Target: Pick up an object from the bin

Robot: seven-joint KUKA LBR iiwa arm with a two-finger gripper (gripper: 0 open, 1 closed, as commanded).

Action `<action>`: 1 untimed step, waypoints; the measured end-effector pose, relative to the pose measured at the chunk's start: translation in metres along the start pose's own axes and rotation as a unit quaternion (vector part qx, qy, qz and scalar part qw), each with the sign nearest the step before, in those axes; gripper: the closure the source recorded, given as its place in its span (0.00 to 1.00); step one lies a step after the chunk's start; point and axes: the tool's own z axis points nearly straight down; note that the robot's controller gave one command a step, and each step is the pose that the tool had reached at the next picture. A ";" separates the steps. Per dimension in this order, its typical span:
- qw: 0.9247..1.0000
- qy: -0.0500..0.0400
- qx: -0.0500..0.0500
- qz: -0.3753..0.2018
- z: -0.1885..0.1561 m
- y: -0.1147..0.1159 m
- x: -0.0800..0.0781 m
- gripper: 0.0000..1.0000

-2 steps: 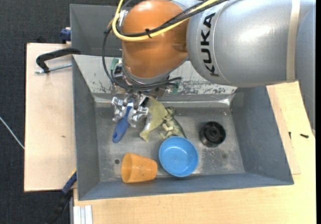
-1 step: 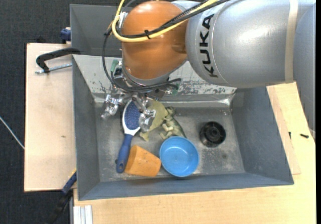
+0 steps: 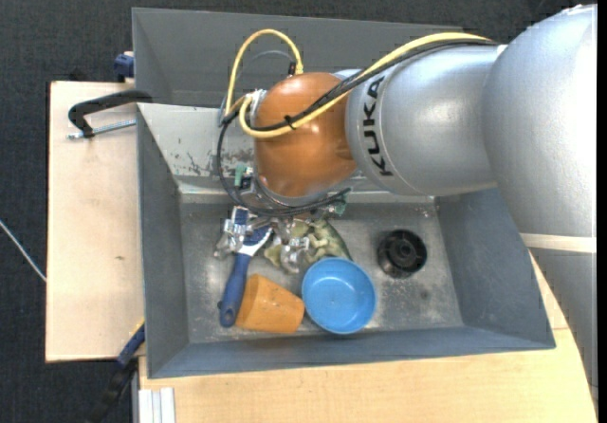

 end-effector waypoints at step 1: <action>1.000 -0.001 0.002 -0.002 -0.004 0.000 -0.002 1.00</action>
Offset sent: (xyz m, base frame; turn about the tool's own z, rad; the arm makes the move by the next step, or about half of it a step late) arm 0.0000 0.0000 0.0000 0.0000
